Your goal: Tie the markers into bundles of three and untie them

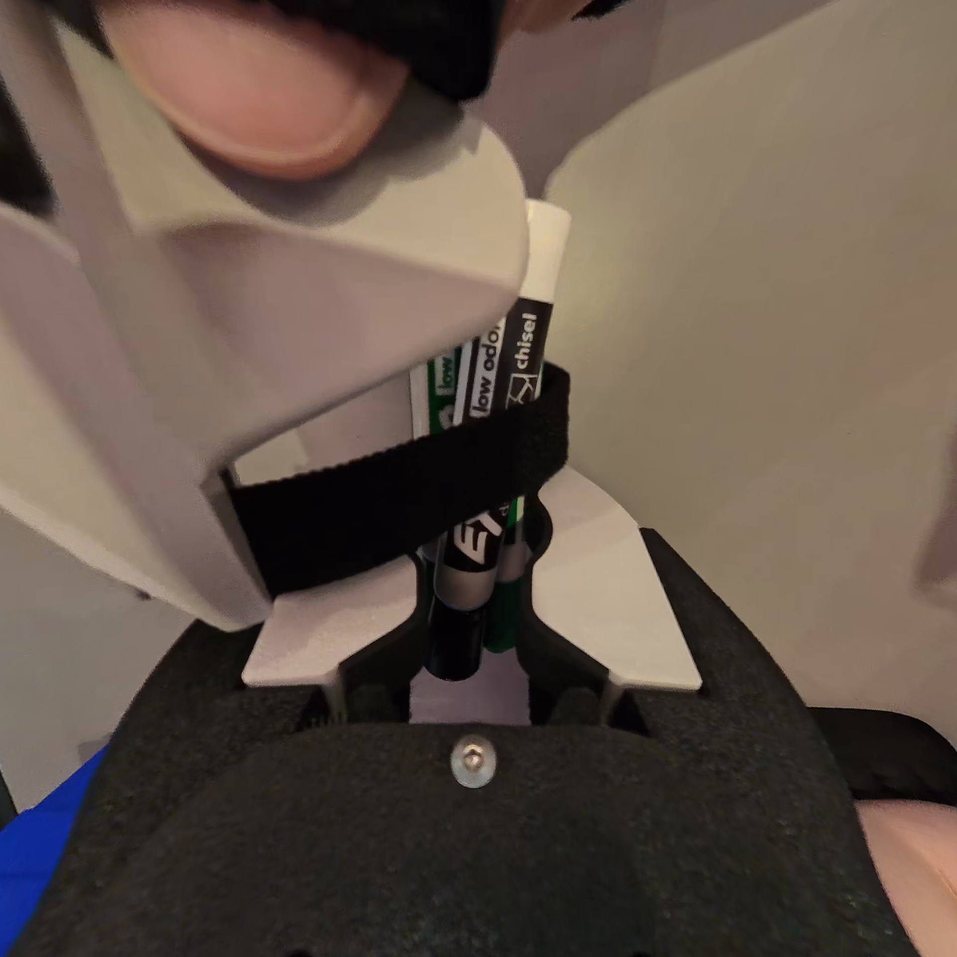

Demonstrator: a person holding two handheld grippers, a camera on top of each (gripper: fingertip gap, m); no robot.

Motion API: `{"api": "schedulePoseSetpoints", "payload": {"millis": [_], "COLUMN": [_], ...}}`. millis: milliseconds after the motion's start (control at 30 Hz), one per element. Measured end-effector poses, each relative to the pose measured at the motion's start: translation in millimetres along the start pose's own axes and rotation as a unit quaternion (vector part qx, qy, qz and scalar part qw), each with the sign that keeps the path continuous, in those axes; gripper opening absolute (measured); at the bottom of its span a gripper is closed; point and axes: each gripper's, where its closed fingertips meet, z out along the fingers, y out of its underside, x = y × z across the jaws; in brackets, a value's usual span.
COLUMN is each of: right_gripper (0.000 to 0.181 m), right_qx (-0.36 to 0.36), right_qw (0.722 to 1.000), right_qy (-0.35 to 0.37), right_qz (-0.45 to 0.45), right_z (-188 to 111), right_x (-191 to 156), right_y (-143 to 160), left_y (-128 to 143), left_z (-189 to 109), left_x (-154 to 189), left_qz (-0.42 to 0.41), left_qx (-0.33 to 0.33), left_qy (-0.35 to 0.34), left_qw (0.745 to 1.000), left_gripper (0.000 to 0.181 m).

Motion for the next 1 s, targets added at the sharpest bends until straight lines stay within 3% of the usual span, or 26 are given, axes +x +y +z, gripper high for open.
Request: {"api": "schedulePoseSetpoints", "payload": {"millis": [433,1000], "right_gripper": [0.043,0.052], "right_qx": [-0.042,-0.114], "right_qw": [0.997,0.991], "right_qy": [0.028,0.028], "right_qz": [-0.054,-0.071], "right_z": [-2,-13], "right_x": [-9,-24], "right_y": [6,24], "left_y": [-4,-5], "left_z": [-23,-43], "left_x": [-5,1], "left_qz": [0.002,0.015], "left_qx": [0.03,0.038], "left_qy": [-0.033,-0.055], "left_qw": [0.999,0.998], "left_gripper": [0.037,0.037]}}
